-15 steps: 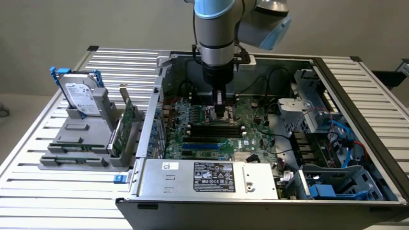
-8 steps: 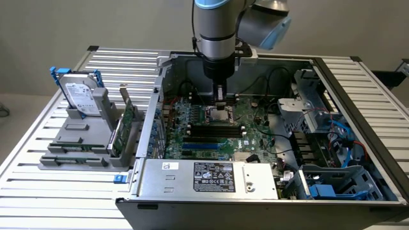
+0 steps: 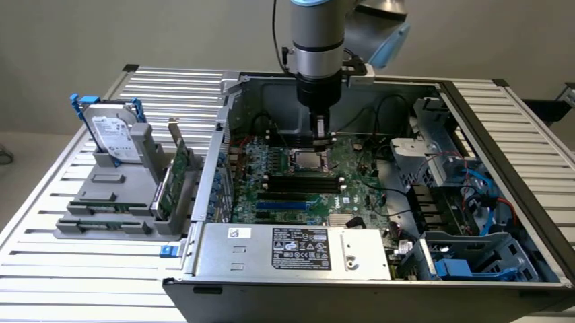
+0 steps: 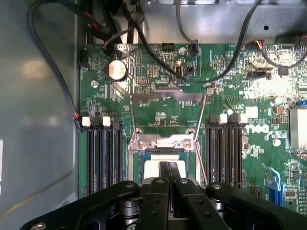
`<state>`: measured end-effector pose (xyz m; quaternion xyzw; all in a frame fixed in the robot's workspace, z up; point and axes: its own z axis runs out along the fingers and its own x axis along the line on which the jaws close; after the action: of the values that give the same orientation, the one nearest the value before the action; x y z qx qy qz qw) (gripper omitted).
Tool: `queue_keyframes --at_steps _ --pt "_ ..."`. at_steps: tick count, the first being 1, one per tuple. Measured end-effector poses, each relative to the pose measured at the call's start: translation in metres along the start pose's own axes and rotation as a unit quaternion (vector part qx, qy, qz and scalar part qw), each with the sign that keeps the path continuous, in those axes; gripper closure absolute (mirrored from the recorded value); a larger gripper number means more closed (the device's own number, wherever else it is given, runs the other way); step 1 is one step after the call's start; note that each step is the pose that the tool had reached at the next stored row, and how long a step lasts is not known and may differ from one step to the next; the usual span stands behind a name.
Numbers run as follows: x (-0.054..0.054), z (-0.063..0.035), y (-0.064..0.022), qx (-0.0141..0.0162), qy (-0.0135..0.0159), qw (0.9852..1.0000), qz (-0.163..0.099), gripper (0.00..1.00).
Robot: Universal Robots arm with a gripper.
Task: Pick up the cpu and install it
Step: 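Install the second cpu locking lever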
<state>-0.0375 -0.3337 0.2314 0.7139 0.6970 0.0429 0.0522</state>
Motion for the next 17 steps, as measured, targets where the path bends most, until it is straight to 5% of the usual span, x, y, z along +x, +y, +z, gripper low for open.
queue_keyframes --at_steps 13,17 --pt "0.001 -0.0203 0.0423 0.0002 0.0004 1.0000 0.000 0.89" --pt "0.001 -0.0201 0.0581 0.0002 0.0005 1.0000 0.000 0.89"
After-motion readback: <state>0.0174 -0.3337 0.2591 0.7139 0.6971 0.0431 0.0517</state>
